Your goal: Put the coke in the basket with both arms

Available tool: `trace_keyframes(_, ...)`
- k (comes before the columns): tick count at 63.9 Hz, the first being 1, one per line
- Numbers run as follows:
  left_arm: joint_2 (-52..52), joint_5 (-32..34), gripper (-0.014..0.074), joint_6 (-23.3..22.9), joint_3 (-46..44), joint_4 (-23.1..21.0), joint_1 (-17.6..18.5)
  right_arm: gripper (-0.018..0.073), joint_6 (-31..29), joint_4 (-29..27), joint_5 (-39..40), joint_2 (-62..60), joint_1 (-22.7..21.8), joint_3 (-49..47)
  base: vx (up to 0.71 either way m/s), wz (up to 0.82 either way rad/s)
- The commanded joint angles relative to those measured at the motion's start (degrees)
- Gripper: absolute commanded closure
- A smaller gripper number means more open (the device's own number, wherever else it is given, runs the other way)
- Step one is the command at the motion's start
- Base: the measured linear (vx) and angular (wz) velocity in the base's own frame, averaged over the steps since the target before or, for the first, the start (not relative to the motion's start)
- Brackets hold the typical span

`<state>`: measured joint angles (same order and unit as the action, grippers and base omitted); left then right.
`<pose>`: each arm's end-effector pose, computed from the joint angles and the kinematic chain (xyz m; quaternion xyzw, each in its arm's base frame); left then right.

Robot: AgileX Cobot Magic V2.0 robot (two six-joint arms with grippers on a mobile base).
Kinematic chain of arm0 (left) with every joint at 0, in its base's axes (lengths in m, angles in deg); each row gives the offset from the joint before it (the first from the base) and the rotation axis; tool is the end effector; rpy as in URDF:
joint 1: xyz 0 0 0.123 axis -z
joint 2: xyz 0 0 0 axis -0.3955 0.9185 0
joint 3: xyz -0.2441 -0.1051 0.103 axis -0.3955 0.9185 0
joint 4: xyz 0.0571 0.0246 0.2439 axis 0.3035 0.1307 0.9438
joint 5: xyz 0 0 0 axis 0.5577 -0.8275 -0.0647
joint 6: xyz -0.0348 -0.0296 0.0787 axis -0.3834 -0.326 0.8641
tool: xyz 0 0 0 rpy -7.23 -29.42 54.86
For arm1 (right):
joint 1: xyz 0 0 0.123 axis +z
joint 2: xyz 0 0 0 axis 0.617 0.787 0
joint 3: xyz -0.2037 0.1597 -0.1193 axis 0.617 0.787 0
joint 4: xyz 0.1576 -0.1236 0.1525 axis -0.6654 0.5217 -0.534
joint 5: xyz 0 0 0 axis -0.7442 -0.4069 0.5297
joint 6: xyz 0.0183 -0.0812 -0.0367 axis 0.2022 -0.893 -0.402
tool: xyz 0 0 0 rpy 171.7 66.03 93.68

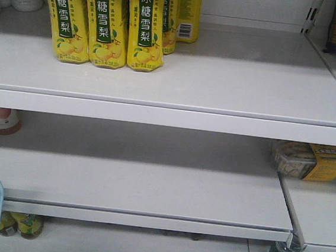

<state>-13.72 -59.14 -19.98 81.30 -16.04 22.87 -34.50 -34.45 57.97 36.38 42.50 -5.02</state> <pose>0.0569 -0.0009 0.1843 -0.0285 0.7485 -0.0300 0.6618 0.0611 0.0036 0.1930 -0.0235 0.7566 0.0217 0.6531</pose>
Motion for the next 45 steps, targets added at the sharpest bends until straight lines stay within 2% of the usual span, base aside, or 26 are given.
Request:
trace_keyframes(1,-1.22,9.24,0.0603,1.39,-2.05,1.01,0.01,0.0569,-0.64,-2.64,8.84,-0.13,-0.31,1.97,0.00,0.00)
trace_keyframes(5,-1.22,9.24,0.0603,1.39,-2.05,1.01,0.01,0.0569,-1.11,-3.11,6.74,-1.41,-0.31,1.80,0.00,0.00)
trace_keyframes(22,-1.22,9.24,0.0603,1.39,-2.05,1.01,0.01,0.0569,-7.72,-3.51,6.55,-3.87,-0.36,1.86,0.00,0.00)
trace_keyframes(45,-1.22,9.24,0.0603,1.39,-2.05,1.01,0.01,0.0569,-7.61,-5.03,6.65,-3.95,-0.36,1.86,0.00,0.00)
